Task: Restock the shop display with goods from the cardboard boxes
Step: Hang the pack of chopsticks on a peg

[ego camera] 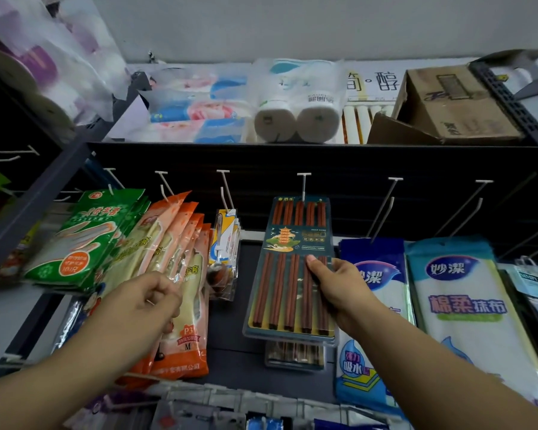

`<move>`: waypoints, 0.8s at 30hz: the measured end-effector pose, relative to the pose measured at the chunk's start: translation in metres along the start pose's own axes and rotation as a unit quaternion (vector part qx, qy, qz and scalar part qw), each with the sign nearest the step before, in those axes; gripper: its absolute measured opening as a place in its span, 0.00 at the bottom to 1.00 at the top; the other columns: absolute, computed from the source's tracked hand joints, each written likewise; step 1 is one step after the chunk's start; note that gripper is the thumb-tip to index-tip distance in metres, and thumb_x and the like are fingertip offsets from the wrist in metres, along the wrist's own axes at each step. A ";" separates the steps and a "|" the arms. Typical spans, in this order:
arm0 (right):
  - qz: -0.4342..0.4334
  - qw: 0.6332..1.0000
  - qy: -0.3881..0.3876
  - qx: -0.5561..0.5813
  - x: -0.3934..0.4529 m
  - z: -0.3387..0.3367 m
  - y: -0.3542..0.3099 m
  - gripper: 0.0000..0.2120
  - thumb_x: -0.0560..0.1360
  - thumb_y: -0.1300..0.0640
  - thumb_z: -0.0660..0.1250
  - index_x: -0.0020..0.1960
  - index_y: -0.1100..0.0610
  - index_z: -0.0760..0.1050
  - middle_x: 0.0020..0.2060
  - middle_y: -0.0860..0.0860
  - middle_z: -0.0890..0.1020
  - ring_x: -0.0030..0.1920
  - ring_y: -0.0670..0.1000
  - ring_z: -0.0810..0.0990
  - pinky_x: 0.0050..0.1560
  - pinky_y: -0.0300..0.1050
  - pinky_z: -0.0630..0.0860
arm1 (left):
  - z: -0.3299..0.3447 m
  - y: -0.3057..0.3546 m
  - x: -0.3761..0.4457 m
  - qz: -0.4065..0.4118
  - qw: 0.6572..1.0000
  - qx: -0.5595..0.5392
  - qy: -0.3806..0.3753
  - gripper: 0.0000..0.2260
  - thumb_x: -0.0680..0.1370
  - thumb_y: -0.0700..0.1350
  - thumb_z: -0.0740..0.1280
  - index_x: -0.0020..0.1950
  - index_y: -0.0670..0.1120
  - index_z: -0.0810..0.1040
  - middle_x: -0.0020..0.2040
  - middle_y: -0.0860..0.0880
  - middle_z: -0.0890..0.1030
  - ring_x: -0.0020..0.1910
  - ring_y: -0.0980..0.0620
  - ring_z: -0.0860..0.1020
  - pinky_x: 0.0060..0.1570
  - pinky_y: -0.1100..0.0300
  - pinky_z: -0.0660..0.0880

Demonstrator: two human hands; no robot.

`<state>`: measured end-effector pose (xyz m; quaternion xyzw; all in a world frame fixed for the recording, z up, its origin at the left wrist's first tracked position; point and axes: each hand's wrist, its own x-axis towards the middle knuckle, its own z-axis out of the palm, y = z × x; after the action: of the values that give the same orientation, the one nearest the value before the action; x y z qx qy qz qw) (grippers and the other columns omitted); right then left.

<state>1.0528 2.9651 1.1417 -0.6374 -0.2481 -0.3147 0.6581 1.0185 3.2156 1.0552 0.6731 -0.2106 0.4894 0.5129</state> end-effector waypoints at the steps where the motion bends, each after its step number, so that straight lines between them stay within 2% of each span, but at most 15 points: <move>1: 0.003 1.000 0.002 -0.003 0.000 -0.001 0.002 0.22 0.78 0.52 0.66 0.67 0.62 0.66 0.46 0.58 0.83 0.39 0.54 0.84 0.31 0.45 0.80 | -0.001 -0.001 0.000 -0.001 1.000 0.003 -0.001 0.07 0.77 0.38 0.64 0.40 0.42 0.78 0.35 0.43 0.80 0.24 0.58 0.77 0.33 0.60 0.68; 4: 0.016 1.000 0.014 -0.007 0.005 -0.004 0.010 0.26 0.78 0.52 0.66 0.70 0.61 0.63 0.49 0.59 0.83 0.40 0.55 0.85 0.31 0.45 0.80 | -0.003 -0.003 0.000 -0.002 1.000 0.014 0.002 0.08 0.77 0.37 0.64 0.39 0.44 0.78 0.34 0.43 0.81 0.25 0.56 0.78 0.35 0.59 0.70; 7: 0.032 0.999 0.025 -0.022 0.011 -0.006 0.016 0.28 0.77 0.51 0.67 0.71 0.59 0.61 0.51 0.60 0.82 0.44 0.57 0.84 0.36 0.49 0.81 | -0.006 -0.005 0.002 -0.007 1.000 0.015 0.004 0.12 0.76 0.37 0.64 0.35 0.48 0.79 0.32 0.45 0.81 0.28 0.51 0.78 0.37 0.56 0.71; 9: 0.034 0.998 0.031 -0.047 0.015 -0.008 0.024 0.25 0.78 0.51 0.66 0.70 0.58 0.62 0.52 0.58 0.82 0.46 0.57 0.84 0.41 0.52 0.82 | -0.006 -0.007 0.003 -0.014 1.000 0.009 0.005 0.12 0.76 0.37 0.64 0.35 0.49 0.78 0.32 0.47 0.81 0.27 0.52 0.78 0.37 0.56 0.71; 13: 0.020 0.991 0.047 -0.126 0.019 -0.009 0.042 0.16 0.79 0.50 0.63 0.65 0.52 0.65 0.48 0.52 0.78 0.47 0.54 0.81 0.46 0.51 0.79 | -0.006 -0.010 0.001 -0.016 1.000 0.011 0.003 0.08 0.76 0.35 0.64 0.38 0.43 0.79 0.33 0.43 0.81 0.27 0.49 0.78 0.39 0.55 0.73; 16: 0.026 0.980 0.068 -0.183 0.030 -0.011 0.057 0.22 0.80 0.48 0.62 0.71 0.52 0.63 0.54 0.54 0.78 0.56 0.58 0.79 0.59 0.58 0.76 | -0.007 -0.018 0.000 -0.021 1.000 0.005 0.001 0.10 0.75 0.33 0.64 0.37 0.43 0.79 0.31 0.42 0.81 0.27 0.48 0.77 0.40 0.52 0.73; 19: 0.052 0.977 0.076 -0.193 0.046 -0.014 0.072 0.28 0.79 0.46 0.61 0.76 0.50 0.57 0.63 0.59 0.76 0.60 0.61 0.76 0.62 0.58 0.74 | -0.008 -0.026 0.000 -0.032 0.999 0.004 -0.003 0.12 0.74 0.32 0.65 0.34 0.45 0.79 0.31 0.43 0.81 0.27 0.48 0.77 0.38 0.51 0.72; 22: 0.080 0.974 0.090 -0.194 0.060 -0.013 0.081 0.34 0.79 0.45 0.61 0.79 0.48 0.47 0.70 0.60 0.68 0.67 0.63 0.71 0.67 0.61 0.69 | -0.008 -0.033 0.000 -0.040 0.999 -0.005 -0.013 0.16 0.74 0.32 0.65 0.31 0.48 0.80 0.31 0.42 0.81 0.27 0.49 0.77 0.37 0.54 0.71; 24: 0.102 0.971 0.095 -0.194 0.067 -0.011 0.085 0.36 0.80 0.45 0.60 0.79 0.48 0.41 0.73 0.61 0.64 0.69 0.64 0.68 0.68 0.62 0.67 | -0.009 -0.038 -0.002 -0.043 0.999 -0.010 -0.017 0.15 0.75 0.31 0.65 0.32 0.46 0.79 0.31 0.42 0.82 0.25 0.50 0.77 0.36 0.54 0.70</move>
<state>1.1597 2.9462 1.1316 -0.7423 -0.0525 -0.3468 0.5709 1.0435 3.2381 1.0354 0.6846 -0.1955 0.4533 0.5364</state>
